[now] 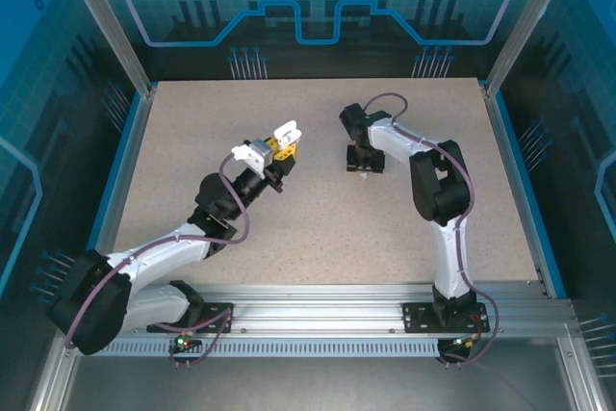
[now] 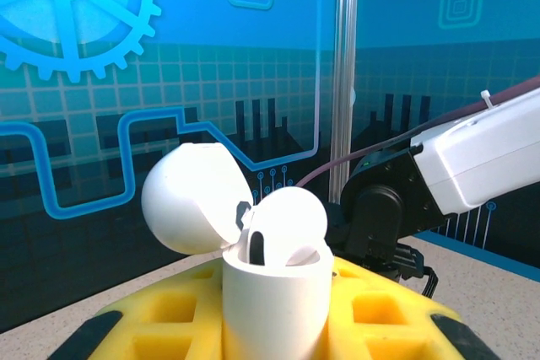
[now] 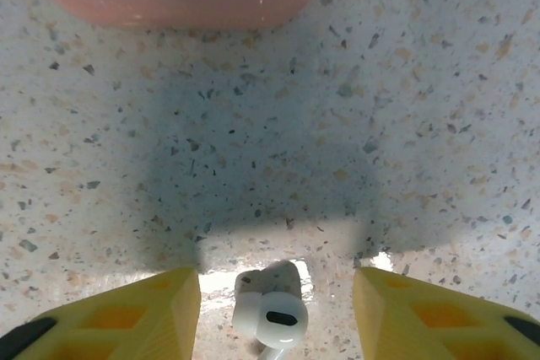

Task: Insert the wireless bluetooth earbuds into the charging case

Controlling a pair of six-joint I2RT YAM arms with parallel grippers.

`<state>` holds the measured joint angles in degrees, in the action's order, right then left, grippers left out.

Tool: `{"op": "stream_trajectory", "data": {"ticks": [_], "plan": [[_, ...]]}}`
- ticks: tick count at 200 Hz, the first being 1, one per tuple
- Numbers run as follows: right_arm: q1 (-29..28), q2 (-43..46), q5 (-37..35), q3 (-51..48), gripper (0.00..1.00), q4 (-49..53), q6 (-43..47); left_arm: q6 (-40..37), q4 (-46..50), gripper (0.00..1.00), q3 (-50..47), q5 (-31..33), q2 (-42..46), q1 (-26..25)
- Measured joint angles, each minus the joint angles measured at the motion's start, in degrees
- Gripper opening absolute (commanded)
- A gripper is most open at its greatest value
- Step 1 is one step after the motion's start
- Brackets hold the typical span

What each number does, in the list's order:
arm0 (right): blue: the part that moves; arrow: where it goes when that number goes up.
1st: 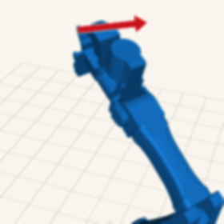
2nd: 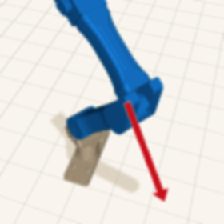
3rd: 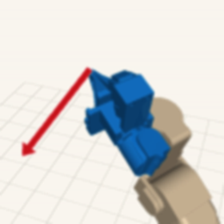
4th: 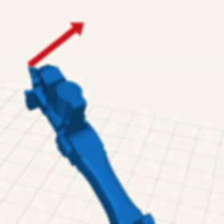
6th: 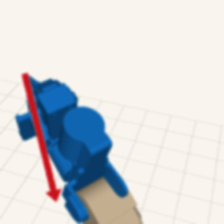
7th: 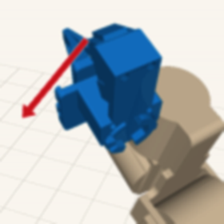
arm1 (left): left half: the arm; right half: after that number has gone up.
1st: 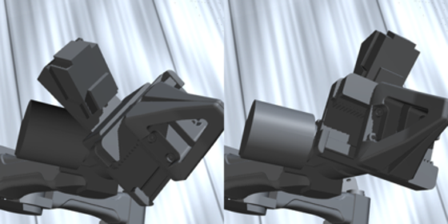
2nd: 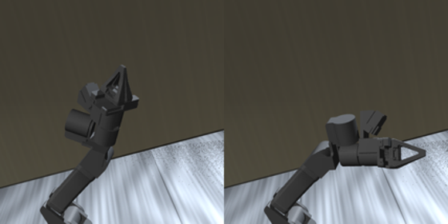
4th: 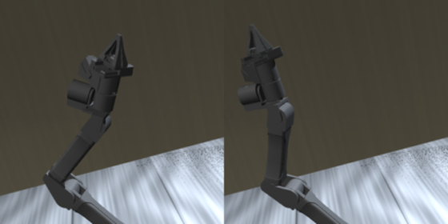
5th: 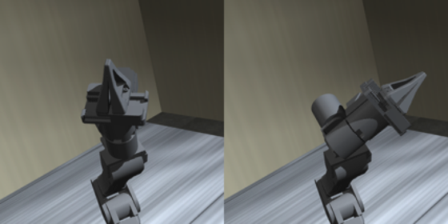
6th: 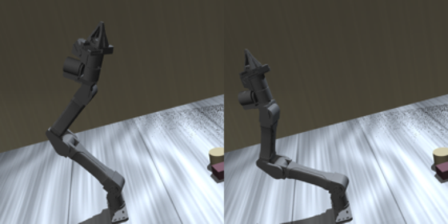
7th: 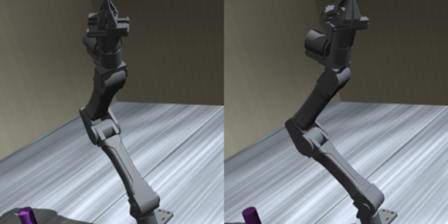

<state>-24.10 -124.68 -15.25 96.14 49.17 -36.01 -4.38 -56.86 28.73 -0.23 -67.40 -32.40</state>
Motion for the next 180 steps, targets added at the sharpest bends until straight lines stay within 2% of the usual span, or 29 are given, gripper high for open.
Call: {"op": "stream_trajectory", "data": {"ticks": [41,88,142,180], "plan": [[-0.87,-0.74,-0.96,0.09,0.44,0.98,-0.42,0.02,-0.24,0.00,-0.20,0.00,0.02,0.55],[-1.03,-0.96,-1.05,0.31,0.42,0.96,-0.70,0.02,-0.46,0.00,-0.74,0.00,0.20,0.76],[-0.94,-0.81,0.83,-0.46,0.26,-0.74,-0.52,0.02,-0.44,0.00,-0.74,0.00,0.76,0.81],[0.00,0.74,3.74,-2.82,0.23,-3.58,4.22,0.02,-0.42,0.00,-0.74,0.00,0.76,0.81]]}}
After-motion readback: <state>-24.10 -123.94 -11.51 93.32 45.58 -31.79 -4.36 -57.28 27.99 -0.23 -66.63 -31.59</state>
